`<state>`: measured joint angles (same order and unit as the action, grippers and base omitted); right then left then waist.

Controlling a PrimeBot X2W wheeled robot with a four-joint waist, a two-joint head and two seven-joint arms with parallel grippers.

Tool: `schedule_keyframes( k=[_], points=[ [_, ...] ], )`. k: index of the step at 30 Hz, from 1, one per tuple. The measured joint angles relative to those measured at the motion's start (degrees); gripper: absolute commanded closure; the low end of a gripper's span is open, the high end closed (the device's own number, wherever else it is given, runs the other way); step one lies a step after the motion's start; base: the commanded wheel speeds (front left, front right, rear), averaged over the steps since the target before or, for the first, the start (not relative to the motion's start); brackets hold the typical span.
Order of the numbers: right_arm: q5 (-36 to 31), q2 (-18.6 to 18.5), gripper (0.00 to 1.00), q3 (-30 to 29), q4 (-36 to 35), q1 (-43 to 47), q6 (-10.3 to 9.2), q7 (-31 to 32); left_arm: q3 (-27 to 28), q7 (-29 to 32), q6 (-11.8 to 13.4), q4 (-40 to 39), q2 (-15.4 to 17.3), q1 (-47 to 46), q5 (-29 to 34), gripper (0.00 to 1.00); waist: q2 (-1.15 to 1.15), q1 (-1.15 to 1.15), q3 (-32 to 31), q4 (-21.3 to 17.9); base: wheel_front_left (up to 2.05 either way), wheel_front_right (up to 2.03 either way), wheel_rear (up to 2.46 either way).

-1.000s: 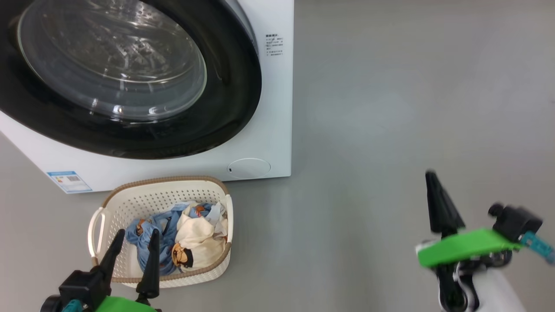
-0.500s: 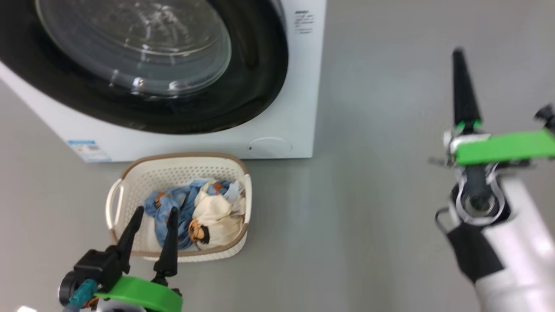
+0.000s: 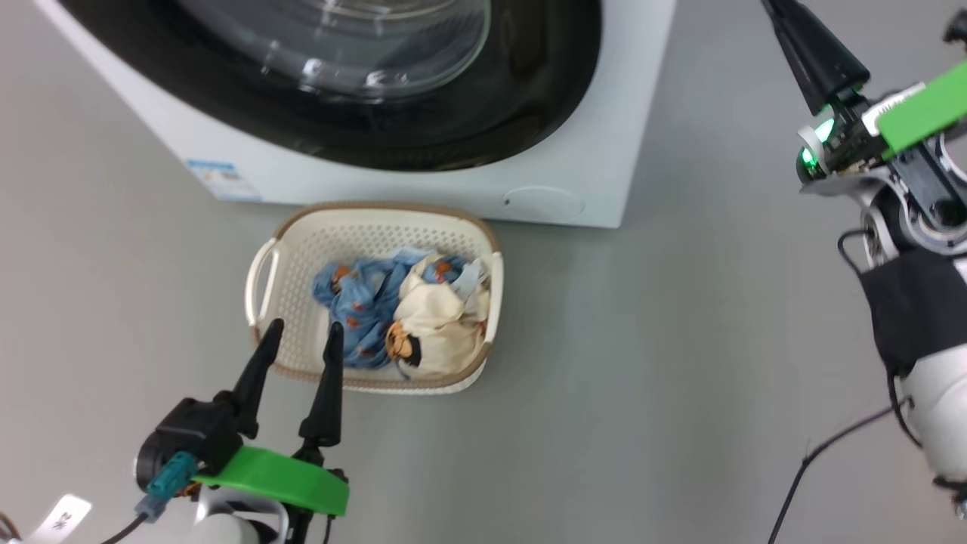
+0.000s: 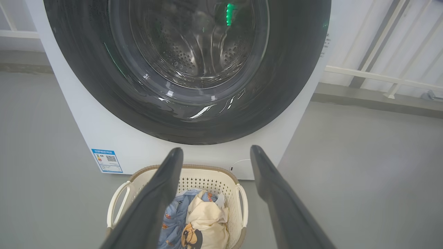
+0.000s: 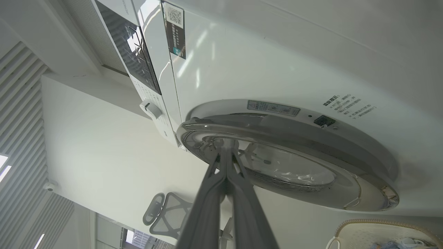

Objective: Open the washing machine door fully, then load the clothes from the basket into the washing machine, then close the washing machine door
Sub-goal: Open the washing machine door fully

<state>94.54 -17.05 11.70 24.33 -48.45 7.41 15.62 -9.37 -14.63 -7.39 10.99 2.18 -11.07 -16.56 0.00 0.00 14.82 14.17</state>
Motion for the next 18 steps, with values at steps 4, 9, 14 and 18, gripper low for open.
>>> schedule_keyframes(
  k=[4,9,14,18],
  points=[
    [0.20,-1.10,1.00,1.37,4.20,-4.28,0.00,6.59,-2.21,0.00,0.00,-0.10,-0.02,-0.75,-1.77,0.00,0.00,0.00,2.05,1.84,0.00,0.00,0.00],
    [-0.26,-2.78,1.00,1.89,8.40,-10.38,0.00,10.92,-4.05,0.00,0.00,-0.49,-0.10,-2.27,-2.96,0.00,0.00,0.00,4.78,3.85,0.00,0.00,0.00],
    [-1.20,-4.33,1.00,2.05,11.60,-16.29,0.00,13.15,-5.16,0.00,0.00,-0.97,-0.14,-3.43,-3.83,0.00,0.00,0.00,7.51,5.80,0.00,0.00,0.00],
    [-2.63,-5.13,1.00,2.29,13.67,-20.31,0.00,13.59,-5.93,0.00,0.00,-1.47,-0.29,-4.34,-5.09,0.00,0.00,0.00,9.65,7.31,0.00,0.00,0.00]
  ],
)
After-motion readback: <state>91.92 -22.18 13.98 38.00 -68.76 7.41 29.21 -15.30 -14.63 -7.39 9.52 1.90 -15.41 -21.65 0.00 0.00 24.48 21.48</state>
